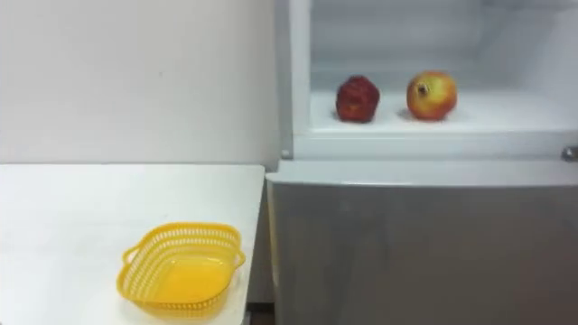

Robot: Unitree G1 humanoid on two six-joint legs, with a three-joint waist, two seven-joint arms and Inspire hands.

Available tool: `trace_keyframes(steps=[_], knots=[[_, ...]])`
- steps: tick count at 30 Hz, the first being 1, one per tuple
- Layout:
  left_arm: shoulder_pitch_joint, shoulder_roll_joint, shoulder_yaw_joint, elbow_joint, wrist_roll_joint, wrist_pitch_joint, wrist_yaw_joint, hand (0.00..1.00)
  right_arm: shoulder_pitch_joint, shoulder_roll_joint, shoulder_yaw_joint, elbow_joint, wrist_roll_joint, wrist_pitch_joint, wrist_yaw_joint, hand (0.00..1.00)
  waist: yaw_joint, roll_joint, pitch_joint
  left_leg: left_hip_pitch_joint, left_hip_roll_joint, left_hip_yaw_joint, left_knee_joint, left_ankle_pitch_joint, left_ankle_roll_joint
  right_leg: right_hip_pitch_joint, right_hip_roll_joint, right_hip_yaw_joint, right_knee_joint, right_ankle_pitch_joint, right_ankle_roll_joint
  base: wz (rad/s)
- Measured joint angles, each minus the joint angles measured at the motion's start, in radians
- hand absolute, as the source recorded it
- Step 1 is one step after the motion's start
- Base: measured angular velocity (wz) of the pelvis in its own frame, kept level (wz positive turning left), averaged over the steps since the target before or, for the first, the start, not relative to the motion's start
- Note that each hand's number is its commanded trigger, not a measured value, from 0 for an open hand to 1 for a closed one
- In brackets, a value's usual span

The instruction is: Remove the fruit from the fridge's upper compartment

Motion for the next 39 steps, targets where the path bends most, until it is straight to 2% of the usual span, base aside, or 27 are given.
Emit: trace_keyframes(steps=[3, 4, 5, 7, 8, 9, 11, 12, 13, 14, 15, 16, 17, 19, 20, 22, 23, 25, 29, 31, 34, 36, 39], knots=[[0.001, 0.002, 0.077, 0.019, 0.000, -0.017, 0.139, 0.00, 0.002, 0.004, -0.025, -0.020, 0.001, 0.004, -0.007, 0.00, 0.001, 0.011, 0.0019, 0.010, -0.001, -0.006, 0.000, -0.001, 0.002, 0.011, -0.005, 0.002, -0.002, -0.001, 0.002, 0.04], [0.007, 0.005, 0.094, 0.049, 0.001, -0.026, 0.191, 0.00, 0.009, 0.005, -0.026, -0.033, 0.011, 0.010, -0.006, 0.00, 0.001, 0.020, 0.0043, 0.015, -0.002, -0.007, -0.001, -0.001, 0.002, 0.018, -0.005, 0.001, -0.001, -0.001, 0.002, 0.00], [0.016, 0.006, 0.096, 0.069, 0.003, -0.032, 0.215, 0.00, 0.011, 0.004, -0.027, -0.034, 0.014, 0.012, -0.006, 0.00, 0.001, 0.020, 0.0083, 0.016, -0.002, -0.007, -0.001, -0.001, 0.003, 0.021, -0.005, 0.001, -0.001, -0.001, 0.002, 0.00], [0.084, 0.007, 0.092, 0.169, 0.042, -0.027, 0.288, 0.00, 0.007, 0.004, -0.027, -0.037, 0.026, 0.034, -0.006, 0.00, 0.000, 0.040, 0.0115, 0.014, -0.003, -0.007, -0.001, -0.004, 0.005, 0.023, -0.006, 0.000, -0.001, -0.002, 0.002, 0.00], [0.109, 0.007, 0.088, 0.200, 0.061, -0.025, 0.298, 0.00, 0.005, 0.003, -0.028, -0.039, 0.025, 0.039, -0.004, 0.00, -0.002, 0.044, 0.0118, 0.013, -0.003, -0.008, 0.000, -0.004, 0.005, 0.023, -0.007, -0.002, -0.002, -0.002, 0.004, 0.00], [0.164, 0.006, 0.070, 0.259, 0.072, -0.015, 0.318, 0.00, 0.005, 0.001, -0.028, -0.039, 0.018, 0.045, 0.003, 0.00, -0.008, 0.053, 0.0120, 0.012, -0.004, -0.008, 0.002, -0.004, 0.005, 0.022, -0.007, -0.004, -0.002, -0.004, 0.005, 0.00], [0.229, -0.001, 0.022, 0.362, 0.077, -0.003, 0.325, 0.00, 0.005, 0.000, -0.018, -0.035, 0.014, 0.056, 0.017, 0.00, -0.013, 0.048, 0.0095, 0.012, -0.008, -0.008, 0.003, -0.003, 0.004, 0.022, -0.012, -0.005, -0.002, -0.016, 0.001, 0.00], [0.272, -0.012, -0.013, 0.449, 0.077, 0.001, 0.328, 0.00, 0.007, -0.002, -0.008, -0.037, 0.015, 0.069, 0.026, 0.00, -0.019, 0.048, 0.0100, 0.011, -0.017, -0.008, 0.003, -0.003, 0.004, 0.022, -0.016, -0.007, 0.000, -0.028, -0.006, 0.08], [0.307, -0.024, -0.052, 0.541, 0.075, 0.022, 0.330, 0.00, 0.006, -0.002, -0.008, -0.038, 0.015, 0.077, 0.031, 0.00, -0.032, 0.047, 0.0095, 0.010, -0.018, -0.015, 0.003, -0.002, 0.003, 0.022, -0.018, -0.013, 0.001, -0.033, -0.007, 0.10], [0.319, -0.032, -0.070, 0.580, 0.070, 0.039, 0.331, 0.00, 0.003, -0.002, -0.008, -0.040, 0.014, 0.077, 0.036, 0.00, -0.032, 0.045, 0.0088, 0.009, -0.019, -0.018, 0.005, -0.002, 0.002, 0.020, -0.018, -0.014, 0.001, -0.035, -0.008, 0.09], [0.338, -0.042, -0.106, 0.656, 0.040, 0.056, 0.329, 0.00, 0.002, -0.002, -0.008, -0.040, 0.013, 0.081, 0.046, 0.00, -0.033, 0.035, 0.0075, 0.009, -0.019, -0.018, 0.005, -0.001, 0.000, 0.015, -0.018, -0.016, 0.002, -0.038, -0.010, 0.08], [0.343, -0.047, -0.140, 0.757, 0.032, 0.062, 0.319, 0.00, -0.002, -0.002, -0.009, -0.039, 0.007, 0.095, 0.055, 0.00, -0.037, 0.032, 0.0115, 0.006, -0.018, -0.025, 0.004, 0.000, -0.002, 0.014, -0.017, -0.022, 0.002, -0.038, -0.011, 0.07], [0.343, -0.048, -0.158, 0.804, 0.030, 0.067, 0.313, 0.00, -0.004, -0.003, -0.010, -0.039, 0.005, 0.100, 0.059, 0.00, -0.037, 0.028, 0.0115, 0.005, -0.018, -0.026, 0.004, 0.001, -0.002, 0.013, -0.017, -0.022, 0.002, -0.038, -0.011, 0.06], [0.340, -0.050, -0.227, 1.049, 0.037, 0.083, 0.279, 0.00, -0.022, -0.010, -0.021, -0.040, -0.006, 0.117, 0.061, 0.00, -0.038, 0.014, 0.0115, 0.004, -0.017, -0.028, -0.001, 0.000, -0.003, 0.011, -0.015, -0.019, 0.002, -0.038, -0.011, -0.04], [0.337, -0.050, -0.241, 1.112, 0.036, 0.091, 0.265, 0.00, -0.028, -0.012, -0.021, -0.040, -0.013, 0.118, 0.063, 0.00, -0.038, 0.011, 0.0123, 0.002, -0.017, -0.028, -0.003, 0.000, -0.003, 0.012, -0.015, -0.019, 0.002, -0.038, -0.011, -0.03], [0.329, -0.053, -0.303, 1.355, 0.039, 0.129, 0.200, 0.00, -0.041, -0.013, -0.022, -0.039, -0.026, 0.118, 0.074, 0.00, -0.052, 0.004, 0.0079, 0.008, -0.017, -0.031, -0.008, -0.002, -0.004, 0.013, -0.014, -0.027, 0.000, -0.038, -0.011, 0.00], [0.329, -0.055, -0.315, 1.409, 0.040, 0.136, 0.183, 0.00, -0.047, -0.012, -0.024, -0.040, -0.026, 0.119, 0.078, 0.00, -0.054, 0.000, 0.0080, 0.012, -0.016, -0.031, -0.012, -0.002, -0.004, 0.013, -0.014, -0.026, -0.001, -0.038, -0.011, 0.00], [0.328, -0.061, -0.361, 1.594, 0.040, 0.176, 0.121, 0.00, -0.063, -0.012, -0.027, -0.039, -0.024, 0.121, 0.080, 0.00, -0.066, -0.009, 0.0116, 0.017, -0.015, -0.031, -0.013, -0.005, -0.003, 0.024, -0.013, -0.027, -0.002, -0.038, -0.011, 0.00], [0.335, -0.063, -0.380, 1.745, 0.086, 0.224, 0.063, 0.00, -0.068, -0.012, -0.018, -0.036, -0.016, 0.134, 0.081, 0.00, -0.062, -0.005, 0.0123, 0.017, -0.015, -0.031, -0.013, -0.010, -0.002, 0.025, -0.013, -0.021, -0.001, -0.038, -0.011, 0.00], [0.334, -0.062, -0.391, 1.802, 0.169, 0.248, 0.031, 0.00, -0.084, -0.012, -0.013, -0.034, -0.011, 0.152, 0.081, 0.00, -0.060, -0.002, 0.0173, 0.022, -0.015, -0.029, -0.013, -0.009, -0.001, 0.026, -0.013, -0.009, 0.000, -0.038, -0.011, -0.04], [0.321, -0.067, -0.436, 1.839, 0.304, 0.286, -0.013, 0.00, -0.104, -0.010, -0.006, 0.002, -0.011, 0.154, 0.066, 0.00, -0.071, 0.010, 0.0200, 0.022, -0.012, -0.029, -0.012, -0.010, 0.000, 0.031, -0.016, -0.016, 0.001, -0.040, -0.008, -0.01], [0.310, -0.067, -0.457, 1.843, 0.362, 0.309, -0.033, 0.00, -0.120, -0.007, 0.004, 0.003, 0.002, 0.153, 0.058, 0.00, -0.086, 0.005, 0.0175, 0.013, -0.017, -0.030, -0.010, -0.010, 0.000, 0.027, -0.016, -0.014, 0.001, -0.041, -0.006, 0.00], [0.286, -0.068, -0.503, 1.840, 0.410, 0.335, -0.039, 0.00, -0.124, -0.008, 0.020, 0.001, 0.063, 0.154, 0.016, 0.00, -0.101, 0.004, 0.0184, 0.008, -0.018, -0.027, 0.000, -0.010, -0.001, 0.030, -0.015, -0.007, 0.001, -0.042, -0.007, 0.00]])
